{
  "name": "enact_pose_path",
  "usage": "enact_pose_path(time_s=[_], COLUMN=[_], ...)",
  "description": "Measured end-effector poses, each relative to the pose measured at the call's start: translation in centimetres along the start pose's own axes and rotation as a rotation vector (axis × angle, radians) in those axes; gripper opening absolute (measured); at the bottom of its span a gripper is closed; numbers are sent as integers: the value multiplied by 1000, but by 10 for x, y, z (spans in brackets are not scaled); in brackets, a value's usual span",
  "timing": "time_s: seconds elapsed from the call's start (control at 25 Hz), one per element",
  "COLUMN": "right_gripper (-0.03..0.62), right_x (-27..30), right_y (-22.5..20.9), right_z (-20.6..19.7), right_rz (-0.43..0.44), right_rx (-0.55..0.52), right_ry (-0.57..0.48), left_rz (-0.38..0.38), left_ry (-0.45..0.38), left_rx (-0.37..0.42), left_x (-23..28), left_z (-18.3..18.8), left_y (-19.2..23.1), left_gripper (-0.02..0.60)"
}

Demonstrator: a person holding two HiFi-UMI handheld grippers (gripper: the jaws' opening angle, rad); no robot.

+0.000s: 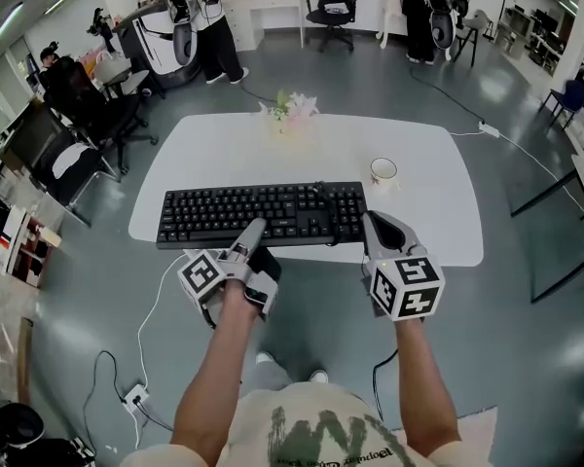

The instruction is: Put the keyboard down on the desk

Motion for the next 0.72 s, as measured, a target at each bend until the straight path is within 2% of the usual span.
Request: enact_pose_path(time_s=[0.36,0.72], right_gripper=[-2,0], right_x=[51,135], right_y=[-6,3], right_z=[6,28], right_rz=[-8,-58], right_rx=[-6,-1], right_ry=[-1,26], left_rz=[3,4], left_ry=[5,47], left_rx=[-12,-54], left_x=[36,95], left_z=[35,108], left_y=[16,30], left_gripper=[87,87])
Point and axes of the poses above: the fingertips, and each gripper's own axes: x forward along the fingers, y to its left, z out of its top, the point moved 5 cm from there along -x, backward along the fingers, and after that the axes turned 1 degree about -z, right-handed, at the moved point
